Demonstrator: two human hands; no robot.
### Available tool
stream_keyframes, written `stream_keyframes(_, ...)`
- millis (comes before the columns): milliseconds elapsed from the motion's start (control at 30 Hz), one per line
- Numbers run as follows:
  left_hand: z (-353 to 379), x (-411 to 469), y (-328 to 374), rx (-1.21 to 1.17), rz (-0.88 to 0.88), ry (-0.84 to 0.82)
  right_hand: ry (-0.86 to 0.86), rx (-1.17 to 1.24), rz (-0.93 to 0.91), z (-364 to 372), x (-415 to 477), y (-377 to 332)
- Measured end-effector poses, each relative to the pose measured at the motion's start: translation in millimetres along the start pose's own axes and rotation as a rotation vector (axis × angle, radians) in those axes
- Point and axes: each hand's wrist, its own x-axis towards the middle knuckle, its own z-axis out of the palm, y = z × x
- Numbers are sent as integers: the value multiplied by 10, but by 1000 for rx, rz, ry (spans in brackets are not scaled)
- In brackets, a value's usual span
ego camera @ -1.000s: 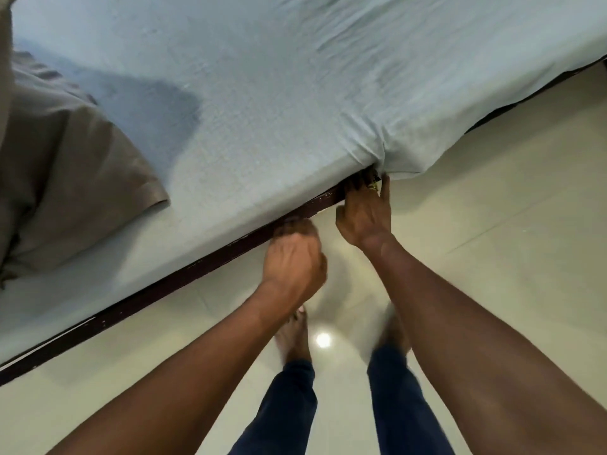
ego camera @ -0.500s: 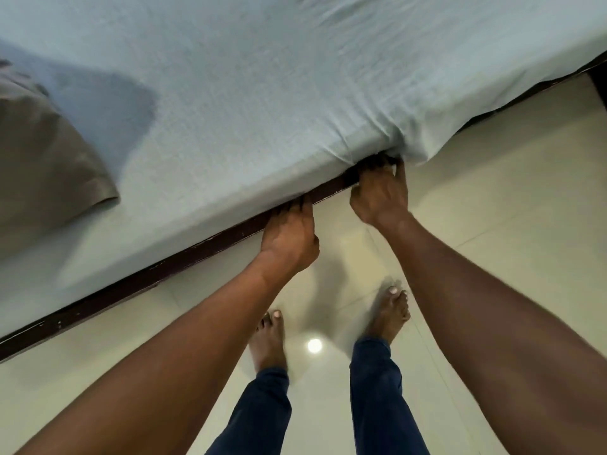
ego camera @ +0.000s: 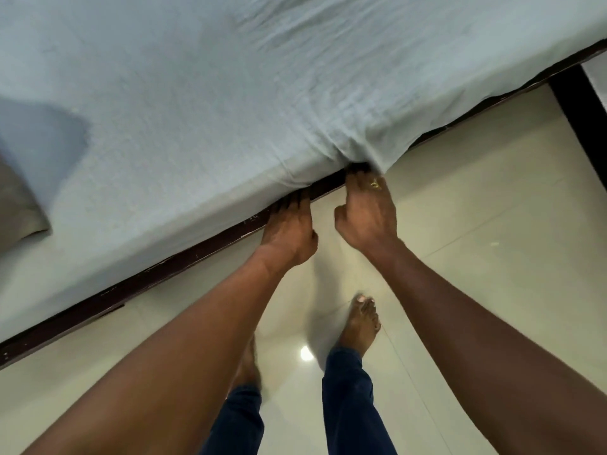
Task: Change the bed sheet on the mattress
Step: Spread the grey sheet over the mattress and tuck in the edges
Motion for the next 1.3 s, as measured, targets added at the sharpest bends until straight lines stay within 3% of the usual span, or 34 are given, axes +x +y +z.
stream_keyframes(100, -127, -57, 69, -1, -64, 8, -186, -101, 72, 44, 423, 283)
stream_keyframes(167, -222, -108, 113, 40, -49, 97, -270, -104, 56, 123, 532, 377)
stream_keyframes(300, -273, -298, 254, -27, 129, 214, -183, -22, 52, 118, 471, 424)
stream_keyframes(400, -174, -186, 224, -142, 28, 219, -148, 235, 80, -9, 423, 476)
stream_keyframes(467, -125, -117, 197, -438, -189, 174, -41, 478, 193, -92, 312, 516)
stream_keyframes(533, -121, -66, 186, -1110, -508, 108, 129, 805, 512, -136, 250, 572)
stream_keyframes(600, -137, -9, 187, -1693, -715, 124, 181, 1211, 887, -208, 301, 616)
stream_keyframes(667, -118, 81, 190, -1968, -797, 258, 119, 1540, 996, -240, 417, 670)
stream_keyframes(733, -123, 173, 258, -2128, -864, 374, 49, 1614, 969, -262, 561, 697)
stream_keyframes(833, -149, 261, 428, -2171, -954, 453, 31, 1536, 964, -271, 707, 702)
stream_keyframes(933, -154, 342, 550, -2073, -1029, 476, 109, 1430, 1069, -200, 736, 834)
stream_keyframes(1067, -170, 475, 575, -1929, -1133, 500, 44, 1375, 1213, 17, 709, 929)
stream_keyframes(1300, -200, 467, 612, -1705, -942, 218, 31, 1309, 1249, 148, 836, 944)
